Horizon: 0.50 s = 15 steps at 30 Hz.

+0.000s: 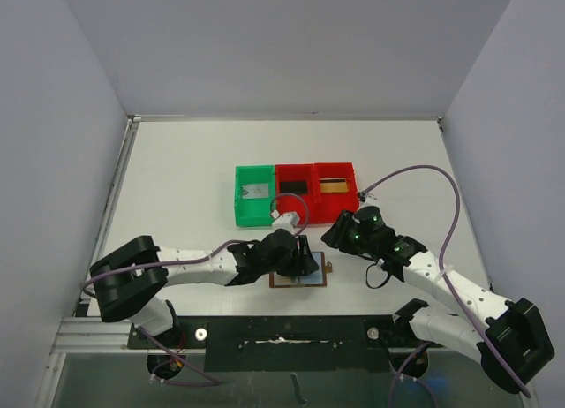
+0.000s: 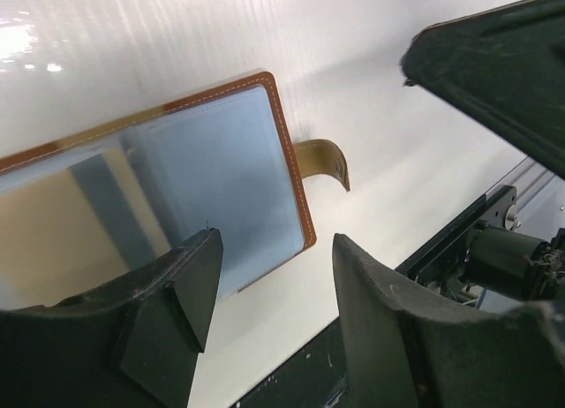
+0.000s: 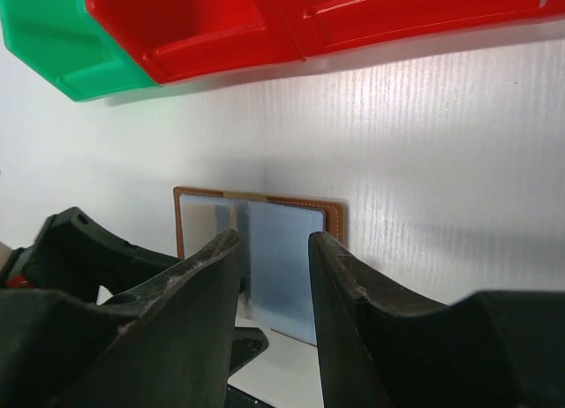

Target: Take the credit cards out of the card holder

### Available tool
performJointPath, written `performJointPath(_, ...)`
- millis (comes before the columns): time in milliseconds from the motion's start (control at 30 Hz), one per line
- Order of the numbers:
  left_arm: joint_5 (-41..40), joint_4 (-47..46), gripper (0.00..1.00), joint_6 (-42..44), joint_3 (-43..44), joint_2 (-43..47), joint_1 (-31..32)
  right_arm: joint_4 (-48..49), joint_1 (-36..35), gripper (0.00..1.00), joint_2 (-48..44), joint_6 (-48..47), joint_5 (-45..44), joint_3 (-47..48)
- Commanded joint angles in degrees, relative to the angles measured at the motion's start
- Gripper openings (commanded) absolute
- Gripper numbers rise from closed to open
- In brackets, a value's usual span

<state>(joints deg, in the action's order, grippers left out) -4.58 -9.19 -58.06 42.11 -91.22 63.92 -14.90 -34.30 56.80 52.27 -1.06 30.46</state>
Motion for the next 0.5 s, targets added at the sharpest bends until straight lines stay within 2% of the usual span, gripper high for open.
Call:
performJointPath(0,-8.41,3.92,0.52,-0.91,-2.33,10.13,0.17,4.46,0.12,0.37,0.73,-2.12,4.26,0.52)
performJointPath(233,-17.55,13.19,0.54,-6.18,-9.39,24.26,-0.5,12.36,-1.87,0.37,7.7,-2.87,10.81,0.56)
performJointPath(467,-19.58,16.73,0.54,-8.14,-12.66,30.68,-1.73,13.8,-7.33,0.35,17.26,-3.36,10.16,3.81)
